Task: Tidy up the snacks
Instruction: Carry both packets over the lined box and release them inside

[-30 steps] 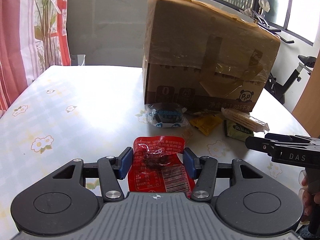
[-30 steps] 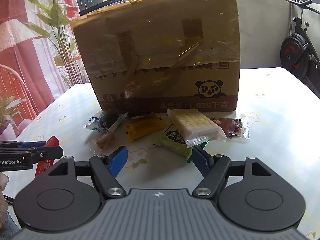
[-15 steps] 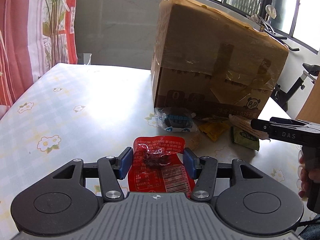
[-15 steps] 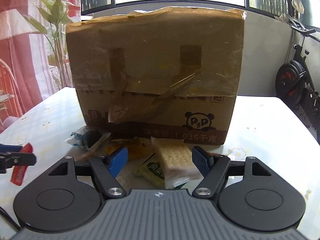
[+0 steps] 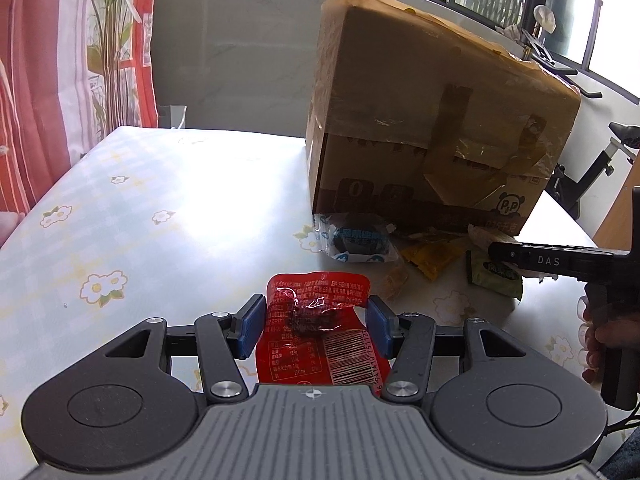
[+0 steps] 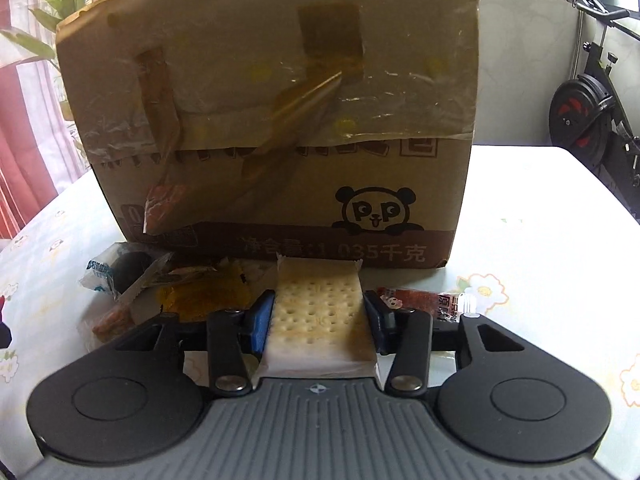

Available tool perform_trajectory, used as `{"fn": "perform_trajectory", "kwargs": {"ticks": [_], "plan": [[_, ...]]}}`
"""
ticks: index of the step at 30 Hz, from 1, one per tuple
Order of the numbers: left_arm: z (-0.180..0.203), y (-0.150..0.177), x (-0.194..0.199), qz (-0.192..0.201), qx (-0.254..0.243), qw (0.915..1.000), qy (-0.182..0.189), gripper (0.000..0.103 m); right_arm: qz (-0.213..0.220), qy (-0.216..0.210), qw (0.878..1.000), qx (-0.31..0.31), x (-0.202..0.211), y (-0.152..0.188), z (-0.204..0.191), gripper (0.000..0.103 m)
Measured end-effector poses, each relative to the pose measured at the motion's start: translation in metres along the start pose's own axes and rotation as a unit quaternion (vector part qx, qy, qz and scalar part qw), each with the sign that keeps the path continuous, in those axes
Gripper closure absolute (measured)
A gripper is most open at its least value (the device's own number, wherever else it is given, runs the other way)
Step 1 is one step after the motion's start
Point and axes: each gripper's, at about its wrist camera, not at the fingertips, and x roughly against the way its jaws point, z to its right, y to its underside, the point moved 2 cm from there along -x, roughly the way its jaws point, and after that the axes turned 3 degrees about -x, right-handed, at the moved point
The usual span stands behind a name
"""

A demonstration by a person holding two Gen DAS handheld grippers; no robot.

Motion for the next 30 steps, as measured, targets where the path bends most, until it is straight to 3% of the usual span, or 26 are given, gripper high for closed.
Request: {"fn": "perform_trajectory", "kwargs": {"ticks": [9, 14, 23, 30], "plan": [[0.008, -0.004, -0.002, -0.006, -0.011, 0.9999, 0.012, 0.046, 0.027, -0.024, 0.999, -0.041, 0.057, 0.02, 0.014, 0.054], [0.016, -0.021, 0.003, 0.009, -0.033, 0.9992, 0.02, 0.046, 0.065, -0.036, 0.996, -0.047, 0.089, 0.009, 0.016, 0.054], [0.038, -0.1, 0.029, 0.1, -0.067, 0.9915, 0.048, 0.046, 0.183, -0.069, 0.981, -0.007, 0.137, -0.06, 0.001, 0.054], [0.074, -0.19, 0.032, 0.183, -0.097, 0.9752, 0.077, 0.045, 0.236, -0.053, 0.969, 0.042, 0.128, -0.139, -0.012, 0.054]]}}
